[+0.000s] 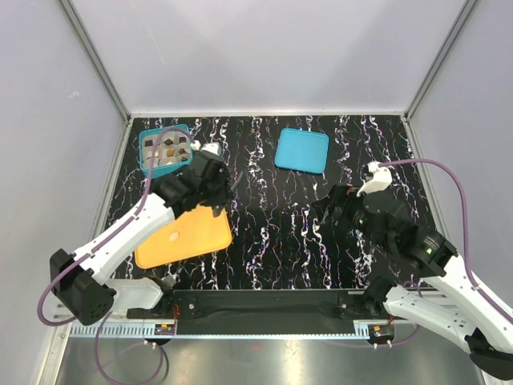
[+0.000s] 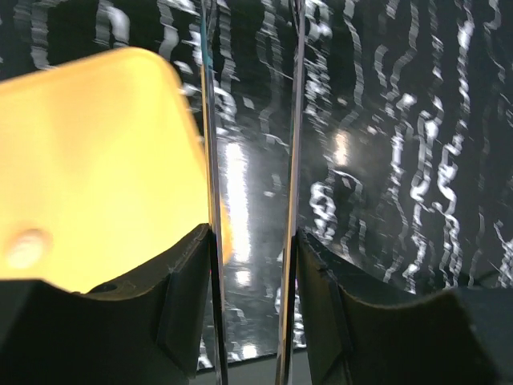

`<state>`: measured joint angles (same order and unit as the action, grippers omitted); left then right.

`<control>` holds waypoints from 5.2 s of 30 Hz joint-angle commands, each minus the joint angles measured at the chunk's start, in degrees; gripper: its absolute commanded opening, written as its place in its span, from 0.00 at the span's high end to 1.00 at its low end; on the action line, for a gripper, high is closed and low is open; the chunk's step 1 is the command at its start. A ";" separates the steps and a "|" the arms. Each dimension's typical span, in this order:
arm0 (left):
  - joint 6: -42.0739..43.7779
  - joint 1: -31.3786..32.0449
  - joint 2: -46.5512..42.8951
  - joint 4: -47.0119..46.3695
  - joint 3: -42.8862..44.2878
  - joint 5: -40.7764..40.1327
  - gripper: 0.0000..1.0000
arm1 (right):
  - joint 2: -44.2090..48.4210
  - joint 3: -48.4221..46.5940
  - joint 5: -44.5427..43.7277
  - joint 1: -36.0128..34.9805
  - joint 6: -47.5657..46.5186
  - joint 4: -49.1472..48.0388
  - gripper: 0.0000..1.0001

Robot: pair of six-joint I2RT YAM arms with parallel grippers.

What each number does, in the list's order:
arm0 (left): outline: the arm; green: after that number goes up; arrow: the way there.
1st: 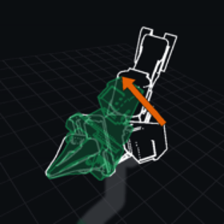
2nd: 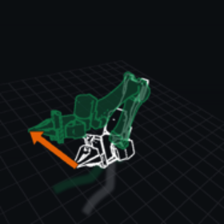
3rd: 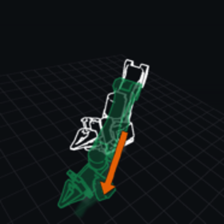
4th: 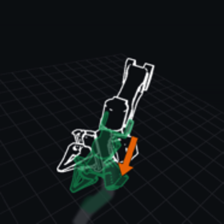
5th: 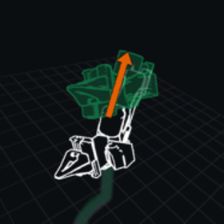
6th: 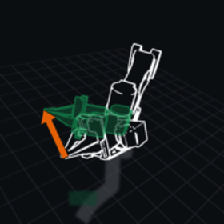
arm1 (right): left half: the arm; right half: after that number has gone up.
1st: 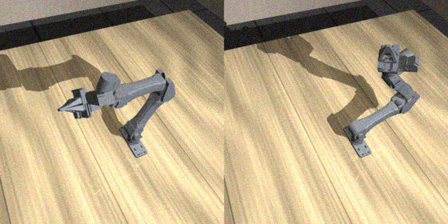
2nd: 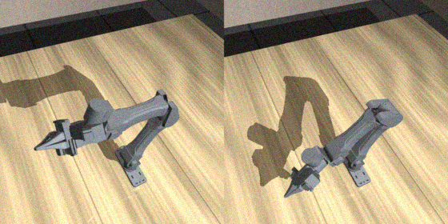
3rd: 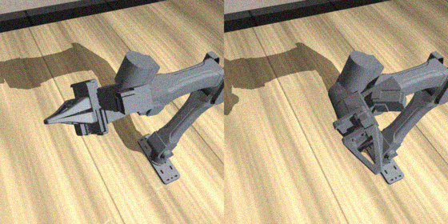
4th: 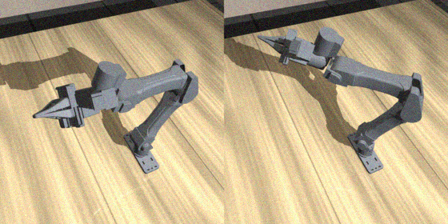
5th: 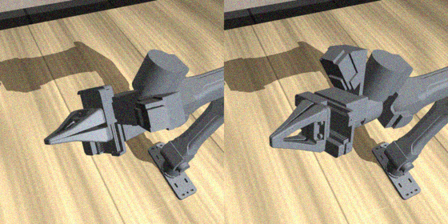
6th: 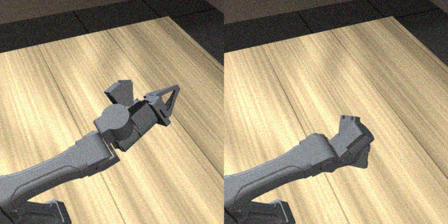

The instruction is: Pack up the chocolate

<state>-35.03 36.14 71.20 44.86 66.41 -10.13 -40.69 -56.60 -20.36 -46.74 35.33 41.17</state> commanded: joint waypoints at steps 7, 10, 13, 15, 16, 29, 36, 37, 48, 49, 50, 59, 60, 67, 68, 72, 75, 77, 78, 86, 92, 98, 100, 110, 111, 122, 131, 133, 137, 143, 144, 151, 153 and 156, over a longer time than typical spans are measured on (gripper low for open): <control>-10.59 14.92 13.70 -6.09 3.73 -12.46 0.53 | -4.92 -10.54 -7.58 0.33 -5.18 5.85 0.00; -11.82 17.03 16.33 -11.45 1.97 -11.85 0.52 | -8.08 -14.76 -10.30 0.33 -6.41 7.52 0.01; -12.79 18.26 19.67 -14.00 1.97 -11.31 0.52 | -10.64 -17.49 -12.51 0.25 -5.98 9.19 0.00; -13.23 18.96 21.34 -15.24 1.18 -11.75 0.48 | -12.39 -19.33 -14.00 0.25 -4.67 10.16 0.00; -13.40 19.58 21.96 -16.72 0.83 -11.58 0.46 | -12.83 -19.86 -14.61 0.25 -4.14 11.29 0.00; -16.21 24.06 33.65 -26.31 -1.64 -4.73 0.32 | -18.90 -24.79 -21.65 0.33 3.16 19.30 0.00; -16.13 23.98 34.36 -27.37 -1.64 -3.84 0.22 | -19.08 -23.82 -20.34 0.25 4.57 19.04 0.00; -16.13 24.06 33.92 -27.37 -1.55 -3.84 0.20 | -18.90 -23.65 -19.99 0.25 4.48 18.52 0.00; -11.65 23.98 19.08 -14.83 5.29 -8.39 0.01 | -15.57 -18.56 -16.81 0.25 0.89 10.52 0.00; -10.95 23.98 15.76 -13.32 6.61 -9.89 0.01 | -15.65 -17.59 -17.08 0.33 0.18 7.99 0.00; -9.29 23.98 14.16 -11.57 9.06 -11.56 0.01 | -16.00 -17.32 -17.26 0.33 -1.65 6.92 0.00; -6.11 15.99 -5.97 -1.18 7.88 -19.66 0.01 | -26.98 -21.00 -0.87 16.40 -10.81 -4.68 0.00; -5.76 14.93 -9.03 -1.01 6.90 -21.58 0.01 | -28.38 -21.62 0.40 17.98 -10.90 -6.17 0.01; -5.85 6.40 -13.54 6.90 6.18 -24.14 0.01 | -48.13 -31.71 7.08 25.73 -10.46 -9.00 0.01; -5.41 6.05 -13.46 7.52 6.27 -24.93 0.01 | -50.00 -32.78 7.70 26.52 -10.63 -9.43 0.01; -2.77 5.87 -13.02 6.74 4.52 -23.45 0.01 | -60.18 -40.32 9.99 28.63 -10.72 -7.17 0.03; -0.05 5.87 -11.62 3.93 2.41 -18.03 0.01 | -64.33 -43.59 9.29 29.07 -10.90 -4.36 0.04; 2.32 5.87 -9.77 3.57 2.06 -14.76 0.01 | -67.59 -46.40 8.94 29.43 -10.55 -2.85 0.04; 2.59 5.87 -7.85 4.35 2.32 -12.74 0.01 | -68.38 -46.84 8.85 29.51 -10.63 -2.85 0.04; 2.43 5.87 -7.56 0.49 -1.37 3.79 0.01 | -80.76 -58.43 8.14 31.27 -7.48 3.29 0.09; -1.10 5.78 -9.23 9.33 4.15 3.12 0.01 | -92.01 -75.83 11.30 31.36 -4.49 12.33 0.14; -1.10 2.36 -10.99 19.20 13.30 -11.99 0.01 | -96.95 -85.44 14.82 31.36 0.52 13.78 0.20; -2.06 1.57 -10.82 20.52 14.44 -12.72 0.01 | -95.72 -81.49 15.35 31.36 1.49 12.28 0.21; -3.30 -3.18 -8.89 19.30 19.01 -11.40 0.01 | -93.44 -75.33 13.50 31.36 -5.01 14.91 0.28; -3.03 -3.18 -8.36 18.86 19.97 -11.14 0.01 | -92.91 -73.67 13.68 31.36 -5.27 14.73 0.28; 0.66 -3.62 -2.64 16.40 24.03 -8.51 0.01 | -91.77 -71.98 7.80 31.97 -8.61 17.28 0.35; 1.54 -4.06 -2.21 16.31 24.11 -7.17 0.01 | -92.11 -67.50 9.54 36.72 -10.54 12.54 0.39; 1.98 -4.93 -1.68 16.22 24.73 -7.45 0.01 | -93.08 -67.85 11.30 36.81 -11.68 11.84 0.40; 1.98 -7.48 -0.19 15.08 26.84 -7.62 0.01 | -95.54 -68.21 13.50 36.72 -12.21 10.51 0.42; 0.93 -12.49 0.96 10.08 25.61 -7.54 0.01 | -97.73 -68.82 15.61 36.81 -13.01 9.02 0.43; 0.84 -13.19 1.22 9.20 25.26 -7.80 0.01 | -98.09 -69.00 15.35 36.81 -12.92 9.63 0.44; 5.84 -14.34 5.70 3.84 25.69 -15.50 0.01 | -100.11 -68.47 16.67 36.63 -11.78 9.63 0.54; 6.20 -14.96 8.15 0.34 25.87 -15.01 0.01 | -100.55 -68.73 16.84 36.72 -11.69 10.16 0.57; 5.32 -15.05 10.62 -1.26 26.23 -13.00 0.02 | -101.08 -68.03 17.45 36.63 -10.81 10.16 0.61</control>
<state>-30.85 21.56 79.83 49.84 90.94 -21.89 -141.21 -124.14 -4.73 -9.74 23.81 51.88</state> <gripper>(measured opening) 0.985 0.405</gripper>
